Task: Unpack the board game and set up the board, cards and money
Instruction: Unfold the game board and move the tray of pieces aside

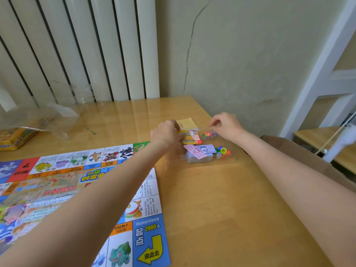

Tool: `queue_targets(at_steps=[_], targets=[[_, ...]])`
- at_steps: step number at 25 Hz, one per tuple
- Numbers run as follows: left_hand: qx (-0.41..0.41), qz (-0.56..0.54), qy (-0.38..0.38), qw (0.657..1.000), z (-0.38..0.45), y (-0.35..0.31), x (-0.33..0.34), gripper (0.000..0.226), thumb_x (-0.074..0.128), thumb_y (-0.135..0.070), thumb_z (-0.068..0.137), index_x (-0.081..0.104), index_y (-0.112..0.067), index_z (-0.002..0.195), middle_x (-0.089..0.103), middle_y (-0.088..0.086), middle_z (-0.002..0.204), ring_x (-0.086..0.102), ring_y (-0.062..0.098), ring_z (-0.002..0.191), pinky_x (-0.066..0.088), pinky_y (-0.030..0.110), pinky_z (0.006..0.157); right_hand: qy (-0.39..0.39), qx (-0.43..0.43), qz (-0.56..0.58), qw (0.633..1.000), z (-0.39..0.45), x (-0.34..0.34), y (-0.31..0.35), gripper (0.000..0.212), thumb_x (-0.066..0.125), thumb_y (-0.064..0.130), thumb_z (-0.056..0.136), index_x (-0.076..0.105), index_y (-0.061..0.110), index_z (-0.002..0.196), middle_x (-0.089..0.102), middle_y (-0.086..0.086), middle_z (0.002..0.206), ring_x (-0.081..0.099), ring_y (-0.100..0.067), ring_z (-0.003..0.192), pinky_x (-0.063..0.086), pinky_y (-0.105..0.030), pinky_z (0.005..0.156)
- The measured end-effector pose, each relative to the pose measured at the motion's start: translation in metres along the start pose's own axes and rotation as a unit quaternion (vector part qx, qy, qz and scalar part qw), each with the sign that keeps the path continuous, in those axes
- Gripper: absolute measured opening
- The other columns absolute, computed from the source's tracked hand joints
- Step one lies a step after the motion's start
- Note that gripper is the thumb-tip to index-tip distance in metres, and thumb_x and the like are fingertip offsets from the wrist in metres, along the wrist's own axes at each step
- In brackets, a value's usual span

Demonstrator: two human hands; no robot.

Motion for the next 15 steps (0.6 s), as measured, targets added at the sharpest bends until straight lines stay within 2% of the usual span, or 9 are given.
queue_targets(at_steps=[1,3,5,7,9,11,13,15], targets=[[-0.002,-0.010,-0.008,1.000,0.002,-0.001,0.000,0.029,0.061,-0.035,0.086,0.060,-0.020,0.111,0.063,0.006,0.115,0.054,0.025,0.112,0.039,0.033,0.093,0.018,-0.016,0.018,1.000,-0.003,0.000,0.008,0.015,0.063,0.008,0.083,0.070,0.002,0.095,0.063,-0.007,0.090,0.052,-0.014,0.080,0.034,-0.017,0.069],[-0.001,-0.020,-0.010,1.000,0.005,-0.004,0.003,0.031,0.061,-0.036,0.086,0.059,-0.019,0.111,0.063,0.006,0.115,0.054,0.025,0.113,0.037,0.033,0.093,0.109,-0.055,0.031,0.992,-0.013,0.011,0.029,0.016,0.069,0.019,0.082,0.070,0.007,0.093,0.067,-0.005,0.091,0.053,-0.012,0.079,0.038,-0.021,0.067],[-0.004,-0.026,-0.009,1.000,0.005,-0.007,0.008,0.033,0.060,-0.037,0.087,0.057,-0.017,0.113,0.063,0.006,0.115,0.054,0.025,0.114,0.036,0.033,0.093,0.183,-0.076,-0.028,0.980,-0.024,0.025,0.040,0.029,0.072,0.035,0.077,0.068,0.011,0.094,0.059,-0.001,0.090,0.049,-0.013,0.085,0.041,-0.026,0.074],[-0.009,-0.032,-0.006,0.999,0.003,-0.007,0.013,0.037,0.058,-0.041,0.087,0.056,-0.019,0.117,0.063,0.005,0.117,0.050,0.025,0.119,0.033,0.034,0.094,0.180,-0.086,-0.093,0.975,-0.027,0.031,0.039,0.033,0.073,0.040,0.074,0.063,0.013,0.090,0.052,0.001,0.090,0.045,-0.015,0.092,0.041,-0.029,0.080],[0.002,-0.022,0.010,1.000,0.001,-0.008,0.018,0.041,0.052,-0.047,0.089,0.055,-0.023,0.122,0.061,0.003,0.123,0.036,0.027,0.132,0.029,0.038,0.099,0.169,-0.084,-0.085,0.978,-0.028,0.034,0.036,0.027,0.074,0.035,0.074,0.057,0.016,0.083,0.051,0.002,0.085,0.046,-0.016,0.091,0.039,-0.027,0.076],[0.025,-0.008,0.020,0.999,-0.002,-0.010,0.017,0.041,0.046,-0.047,0.092,0.053,-0.028,0.127,0.056,0.002,0.129,0.027,0.030,0.136,0.027,0.041,0.103,0.171,-0.080,-0.057,0.980,-0.030,0.034,0.034,0.023,0.074,0.031,0.075,0.057,0.017,0.080,0.054,0.002,0.083,0.049,-0.015,0.086,0.039,-0.026,0.073],[0.049,-0.003,-0.005,0.999,-0.009,-0.010,0.005,0.036,0.044,-0.039,0.094,0.053,-0.029,0.127,0.056,0.002,0.127,0.036,0.028,0.129,0.031,0.040,0.101,0.177,-0.074,-0.023,0.981,-0.033,0.029,0.036,0.018,0.074,0.027,0.076,0.062,0.015,0.082,0.058,-0.001,0.084,0.053,-0.015,0.083,0.043,-0.028,0.075],[0.051,-0.033,-0.031,0.998,-0.017,-0.004,-0.010,0.029,0.046,-0.028,0.093,0.058,-0.025,0.119,0.063,0.002,0.117,0.050,0.025,0.116,0.038,0.036,0.095,0.178,-0.054,0.005,0.983,-0.036,0.019,0.036,0.020,0.074,0.028,0.077,0.066,0.012,0.085,0.060,-0.001,0.083,0.053,-0.014,0.080,0.044,-0.027,0.074]])
Point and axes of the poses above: each hand's wrist, its own z-axis towards the middle knuckle, its own x-axis out of the palm, y = z × x, the point moved 8 cm from there along z, towards the middle knuckle
